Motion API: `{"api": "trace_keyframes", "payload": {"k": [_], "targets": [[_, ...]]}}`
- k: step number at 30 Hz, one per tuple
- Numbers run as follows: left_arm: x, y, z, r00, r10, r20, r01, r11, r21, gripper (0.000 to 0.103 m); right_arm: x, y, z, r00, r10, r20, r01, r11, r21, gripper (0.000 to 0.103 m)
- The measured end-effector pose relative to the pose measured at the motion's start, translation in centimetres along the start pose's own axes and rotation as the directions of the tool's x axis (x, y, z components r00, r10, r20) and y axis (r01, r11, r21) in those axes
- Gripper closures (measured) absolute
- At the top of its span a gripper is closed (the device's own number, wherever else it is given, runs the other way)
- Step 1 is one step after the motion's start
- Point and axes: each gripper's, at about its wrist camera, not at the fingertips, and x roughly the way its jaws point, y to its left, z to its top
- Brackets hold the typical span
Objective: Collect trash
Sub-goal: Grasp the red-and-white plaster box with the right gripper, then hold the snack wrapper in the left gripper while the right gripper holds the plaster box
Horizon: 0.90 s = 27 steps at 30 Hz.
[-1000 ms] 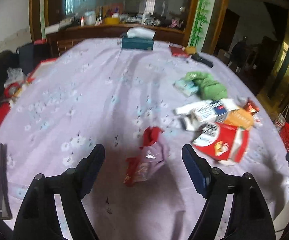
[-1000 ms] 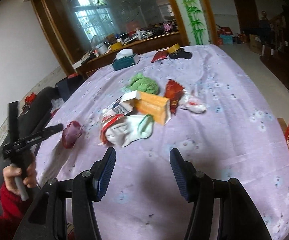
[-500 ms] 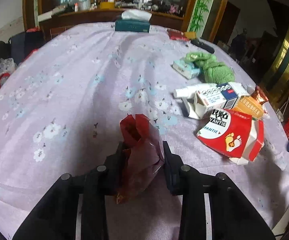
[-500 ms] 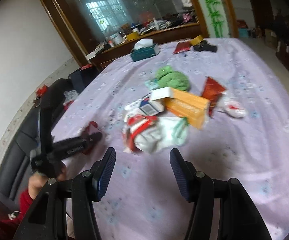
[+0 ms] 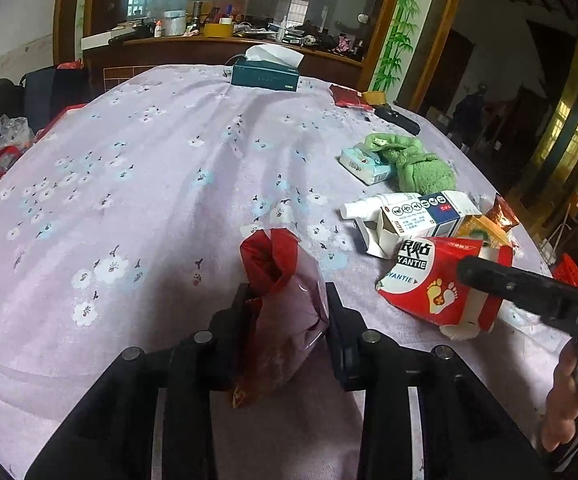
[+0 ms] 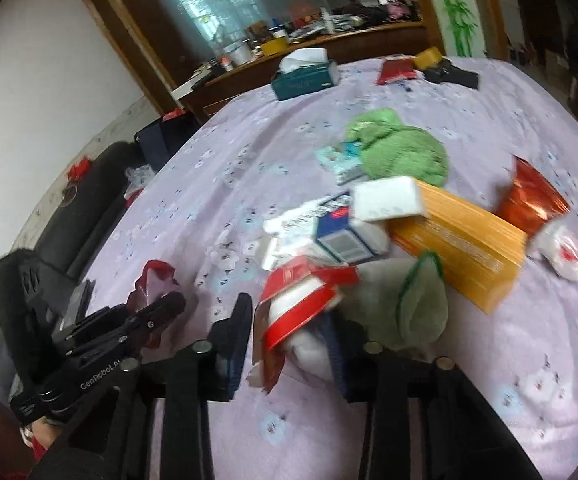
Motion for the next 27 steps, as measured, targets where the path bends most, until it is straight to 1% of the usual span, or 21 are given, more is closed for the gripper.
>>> {"api": "trace_keyframes", "payload": {"k": [1, 2, 3, 5, 7, 8, 10, 13, 14, 16, 19, 21, 23, 27], "targets": [[0.0, 0.0, 0.0, 1.000, -0.004, 0.001, 0.004, 1.000, 0.000, 0.071, 0.1, 0.5, -0.1, 1.000, -0.019, 0.009, 0.019, 1.000, -0.019, 0.076], [-0.1, 0.0, 0.0, 1.000, -0.006, 0.002, 0.006, 1.000, 0.000, 0.071, 0.1, 1.0, -0.2, 0.999, -0.030, 0.019, 0.030, 0.999, -0.038, 0.082], [-0.2, 0.0, 0.0, 1.000, -0.001, 0.009, 0.001, 1.000, 0.000, 0.071, 0.0, 1.5, -0.4, 0.999, -0.036, 0.031, 0.038, 0.997, -0.068, 0.086], [-0.3, -0.1, -0.1, 1.000, 0.002, 0.018, -0.002, 1.000, 0.006, 0.071, -0.4, 1.9, -0.8, 0.998, -0.047, 0.048, 0.051, 0.995, -0.087, 0.091], [-0.5, -0.3, -0.2, 1.000, 0.002, 0.025, -0.002, 1.000, 0.015, 0.071, -1.7, 2.0, -1.5, 0.997, -0.016, 0.079, 0.023, 0.995, -0.092, 0.094], [-0.6, -0.4, -0.2, 0.999, 0.004, 0.033, -0.005, 1.000, 0.018, 0.071, -2.1, 2.1, -1.8, 0.996, -0.011, 0.090, 0.019, 0.995, -0.095, 0.094], [-1.0, -0.5, -0.2, 0.999, -0.015, 0.052, 0.014, 1.000, 0.025, 0.070, -3.9, 1.7, -2.8, 0.993, -0.005, 0.121, 0.015, 0.996, -0.085, 0.094], [-1.3, -0.7, -0.3, 0.998, -0.015, 0.064, 0.013, 0.999, 0.033, 0.070, -6.4, 0.9, -4.1, 0.989, 0.017, 0.144, -0.007, 0.998, -0.070, 0.094], [-1.4, -0.8, -0.3, 0.998, -0.021, 0.064, 0.019, 0.999, 0.037, 0.070, -7.2, 0.5, -4.4, 0.988, 0.015, 0.151, -0.005, 0.998, -0.066, 0.094], [-1.6, -1.1, -0.4, 0.998, -0.013, 0.059, 0.010, 0.999, 0.038, 0.070, -9.2, -0.8, -5.2, 0.986, 0.006, 0.166, 0.001, 0.999, -0.043, 0.094], [-2.3, -1.8, -0.7, 0.997, -0.044, 0.060, 0.041, 0.998, 0.041, 0.070, -11.3, -2.6, -6.2, 0.979, -0.024, 0.203, 0.027, 1.000, -0.013, 0.094], [-3.1, -2.9, -0.8, 0.996, -0.054, 0.074, 0.050, 0.997, 0.065, 0.070, -12.2, -3.7, -6.6, 0.975, -0.043, 0.219, 0.040, 0.999, 0.020, 0.094], [-3.7, -4.0, -0.9, 0.994, -0.072, 0.082, 0.065, 0.994, 0.087, 0.070, -12.7, -4.5, -7.0, 0.971, -0.046, 0.233, 0.035, 0.998, 0.052, 0.094], [-4.5, -7.3, -1.4, 0.990, -0.122, 0.071, 0.111, 0.983, 0.143, 0.070, -13.3, -4.9, -7.4, 0.964, -0.060, 0.260, 0.042, 0.997, 0.072, 0.094]]}}
